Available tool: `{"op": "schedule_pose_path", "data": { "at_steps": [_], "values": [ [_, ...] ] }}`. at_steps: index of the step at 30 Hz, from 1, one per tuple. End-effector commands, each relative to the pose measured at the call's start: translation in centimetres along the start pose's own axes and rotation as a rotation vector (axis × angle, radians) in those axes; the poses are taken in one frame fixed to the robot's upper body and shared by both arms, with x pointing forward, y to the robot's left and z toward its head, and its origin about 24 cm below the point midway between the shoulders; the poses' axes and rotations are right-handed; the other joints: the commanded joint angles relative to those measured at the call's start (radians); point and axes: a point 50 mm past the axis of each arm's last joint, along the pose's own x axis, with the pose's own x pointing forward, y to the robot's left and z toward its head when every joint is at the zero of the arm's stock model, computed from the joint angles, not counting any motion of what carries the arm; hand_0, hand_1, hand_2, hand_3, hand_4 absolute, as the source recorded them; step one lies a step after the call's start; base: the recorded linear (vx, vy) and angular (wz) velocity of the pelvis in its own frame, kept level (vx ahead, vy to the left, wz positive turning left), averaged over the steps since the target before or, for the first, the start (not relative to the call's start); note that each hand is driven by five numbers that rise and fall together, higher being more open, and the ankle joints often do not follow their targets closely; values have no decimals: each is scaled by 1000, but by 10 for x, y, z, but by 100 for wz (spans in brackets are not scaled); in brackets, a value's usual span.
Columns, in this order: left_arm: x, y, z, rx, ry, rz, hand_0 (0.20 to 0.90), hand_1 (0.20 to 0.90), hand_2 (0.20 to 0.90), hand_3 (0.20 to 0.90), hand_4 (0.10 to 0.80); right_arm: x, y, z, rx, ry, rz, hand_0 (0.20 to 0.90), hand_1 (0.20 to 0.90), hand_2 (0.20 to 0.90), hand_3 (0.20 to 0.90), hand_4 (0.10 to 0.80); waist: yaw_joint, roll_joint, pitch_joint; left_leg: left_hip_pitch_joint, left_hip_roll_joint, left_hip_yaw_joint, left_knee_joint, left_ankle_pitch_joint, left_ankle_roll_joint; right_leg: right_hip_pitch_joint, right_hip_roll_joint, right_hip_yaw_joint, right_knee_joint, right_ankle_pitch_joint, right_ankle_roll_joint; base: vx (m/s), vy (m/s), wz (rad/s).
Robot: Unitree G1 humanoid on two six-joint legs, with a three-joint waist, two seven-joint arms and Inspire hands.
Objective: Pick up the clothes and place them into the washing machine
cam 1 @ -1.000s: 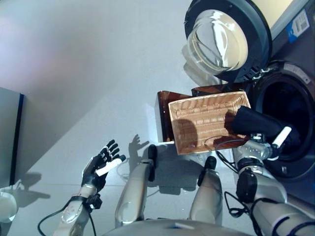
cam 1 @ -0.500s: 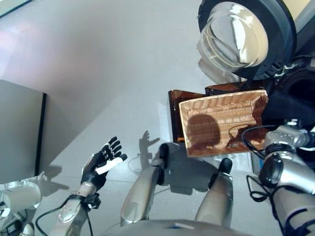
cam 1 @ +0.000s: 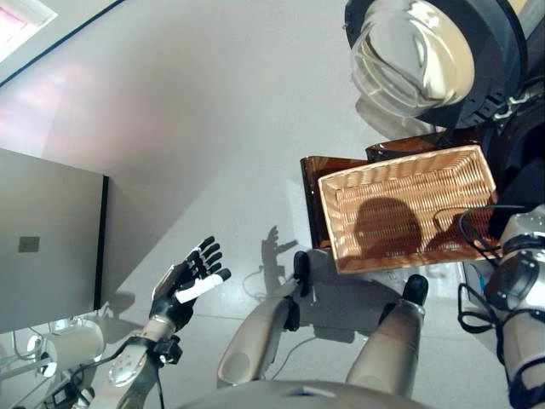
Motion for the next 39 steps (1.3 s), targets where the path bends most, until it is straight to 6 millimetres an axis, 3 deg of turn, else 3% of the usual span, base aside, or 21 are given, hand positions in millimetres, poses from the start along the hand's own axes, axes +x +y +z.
{"op": "schedule_pose_path", "data": {
  "at_steps": [1, 4, 7, 8, 14, 20, 28, 29, 30, 39],
  "values": [
    [-4, 5, 22, -22, -119, 29, 900, 900, 900, 900, 800, -7, 37, 52, 135, -217, 123, 200, 200, 200, 200, 300, -31, 17, -24, -1, 105, -47, 72, -85, -116, -19, 6, 45, -24, 100, 9, 3, -4, -5],
    [-5, 6, 23, -23, -126, 31, 900, 900, 900, 900, 800, -13, 43, 39, 51, -200, 212, 200, 200, 200, 200, 300, -34, 12, -20, -3, 109, -44, 84, -92, -118, -24, 10, 50, -17, 99, 7, -3, -5, -2],
    [-5, 7, 25, -7, -125, 10, 900, 900, 900, 900, 800, -27, 61, 28, -39, -179, 364, 200, 200, 200, 200, 300, -34, 6, -15, -1, 112, -35, 81, -92, -118, -31, 8, 57, -14, 98, 8, -24, -2, -6],
    [-7, 9, 25, 4, -120, 8, 900, 900, 900, 900, 800, -37, 74, 28, -70, -194, 441, 200, 200, 200, 200, 300, -33, 4, -13, 2, 112, -32, 71, -83, -119, -34, 9, 60, -19, 106, 8, -10, -10, -11],
    [-6, 10, 27, 20, -128, 6, 900, 900, 900, 900, 800, -51, 92, 46, 15, -272, 475, 200, 200, 200, 200, 300, -25, 14, -28, 20, 107, -40, 36, -72, -119, -24, 8, 53, -11, 86, 9, 20, -12, -2],
    [-5, 9, 30, 37, -149, 6, 900, 900, 900, 900, 800, -55, 97, 65, 104, -338, 502, 200, 200, 200, 200, 300, -22, 14, -37, 24, 110, -50, 26, -57, -122, -15, 11, 39, -10, 94, 10, -8, -16, 4],
    [-2, 11, 30, 41, -150, 9, 900, 900, 900, 900, 800, -42, 84, 65, 97, -333, 427, 200, 200, 200, 200, 300, -32, 16, -30, 12, 111, -49, 61, -78, -120, -24, 13, 49, 3, 92, 9, -2, -1, 0],
    [-2, 11, 30, 41, -150, 10, 900, 900, 900, 900, 800, -42, 83, 64, 96, -331, 427, 428, 428, 428, 428, 463, -33, 15, -30, 10, 111, -48, 67, -81, -120, -26, 13, 50, 5, 91, 9, 0, 0, 0],
    [-2, 11, 30, 40, -152, 14, 900, 900, 900, 900, 800, -39, 80, 60, 76, -322, 419, 900, 900, 900, 900, 800, -35, 14, -29, 8, 112, -47, 75, -86, -119, -28, 14, 53, 8, 91, 7, 0, 0, 0],
    [-2, 13, 28, 21, -145, 30, 900, 900, 900, 900, 800, -24, 51, 31, -9, -229, 359, 900, 900, 900, 900, 800, -47, 0, -31, 8, 116, -29, 94, -103, -118, -27, 19, 72, 0, 96, 7, 0, 4, 0]
  ]
}}
